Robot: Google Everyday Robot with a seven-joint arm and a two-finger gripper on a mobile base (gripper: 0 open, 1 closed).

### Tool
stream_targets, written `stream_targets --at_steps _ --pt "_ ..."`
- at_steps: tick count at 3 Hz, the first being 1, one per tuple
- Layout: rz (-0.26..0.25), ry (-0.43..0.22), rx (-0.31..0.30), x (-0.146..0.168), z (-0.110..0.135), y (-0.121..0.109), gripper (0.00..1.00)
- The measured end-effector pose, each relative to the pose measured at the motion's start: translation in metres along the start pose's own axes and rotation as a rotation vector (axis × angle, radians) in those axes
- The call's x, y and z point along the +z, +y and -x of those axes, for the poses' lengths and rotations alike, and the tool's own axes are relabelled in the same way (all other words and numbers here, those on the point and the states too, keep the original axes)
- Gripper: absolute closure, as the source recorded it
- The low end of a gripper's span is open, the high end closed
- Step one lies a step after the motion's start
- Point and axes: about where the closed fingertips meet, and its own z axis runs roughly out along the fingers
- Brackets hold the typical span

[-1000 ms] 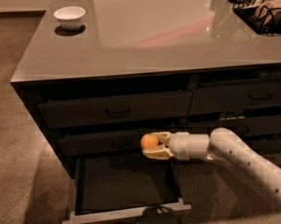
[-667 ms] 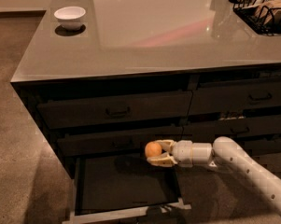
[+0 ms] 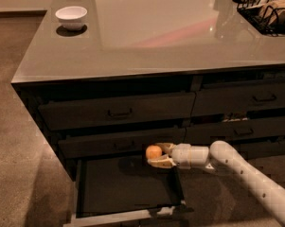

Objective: Place orange into bottom drawer

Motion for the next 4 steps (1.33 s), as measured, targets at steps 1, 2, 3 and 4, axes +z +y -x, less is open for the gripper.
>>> stream_targets --at_steps 1,2,3,4 --pt "-0.059 0.047 0.065 0.03 -0.081 -0.034 1.0" --pt "-0.047 0.088 0.063 0.063 -0.16 -0.055 1.0" --pt "0.052 0.075 0.044 0.079 -0.202 -0.053 1.0" --pt "0.078 0.071 0.02 0.069 -0.207 -0.064 1.0"
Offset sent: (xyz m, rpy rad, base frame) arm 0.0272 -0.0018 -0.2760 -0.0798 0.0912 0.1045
